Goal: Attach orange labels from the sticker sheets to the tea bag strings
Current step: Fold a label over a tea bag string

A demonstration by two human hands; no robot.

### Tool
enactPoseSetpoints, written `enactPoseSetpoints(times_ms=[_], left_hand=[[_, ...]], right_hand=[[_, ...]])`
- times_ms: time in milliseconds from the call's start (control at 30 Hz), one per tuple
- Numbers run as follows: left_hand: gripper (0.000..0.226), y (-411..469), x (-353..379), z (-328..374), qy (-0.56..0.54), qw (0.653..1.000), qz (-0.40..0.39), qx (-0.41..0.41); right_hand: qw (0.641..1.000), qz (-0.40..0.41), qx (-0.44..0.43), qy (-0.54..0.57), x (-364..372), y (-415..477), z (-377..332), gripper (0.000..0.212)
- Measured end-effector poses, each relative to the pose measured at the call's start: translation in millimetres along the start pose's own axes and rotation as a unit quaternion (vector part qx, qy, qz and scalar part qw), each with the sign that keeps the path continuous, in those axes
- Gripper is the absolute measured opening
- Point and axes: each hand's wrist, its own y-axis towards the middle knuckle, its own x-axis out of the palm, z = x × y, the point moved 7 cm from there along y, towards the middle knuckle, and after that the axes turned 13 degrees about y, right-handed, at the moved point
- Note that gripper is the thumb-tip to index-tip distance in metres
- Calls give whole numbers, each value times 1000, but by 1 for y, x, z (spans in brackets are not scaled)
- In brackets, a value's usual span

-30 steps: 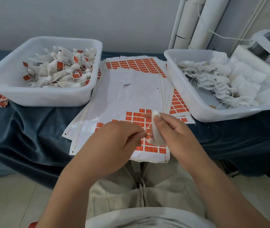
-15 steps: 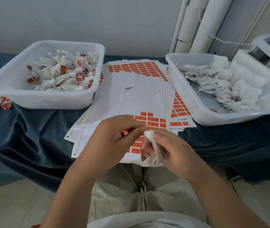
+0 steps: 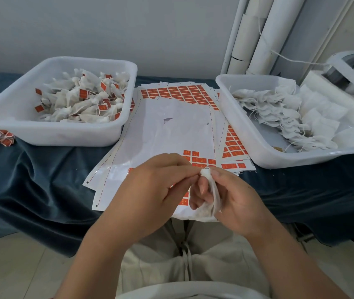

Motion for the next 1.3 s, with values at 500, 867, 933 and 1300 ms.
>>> enactPoseSetpoints(times_ms=[500,867,933,1300], left_hand=[[14,-1,-3,-9,25,998,57,-17],[7,-2,-3,-12,17,993,67,-96],[5,-1,-2,-10,-20,993,67,-96],[14,-1,7,-14,-64,996,-20,-50]], right_hand=[[991,-59,28,119,23,-2,-3,35],[968,-125,51,211,38,-5,-6,33],[970,-124,56,203,37,-5,-5,33],[991,-65,44,108,22,-3,-2,37]])
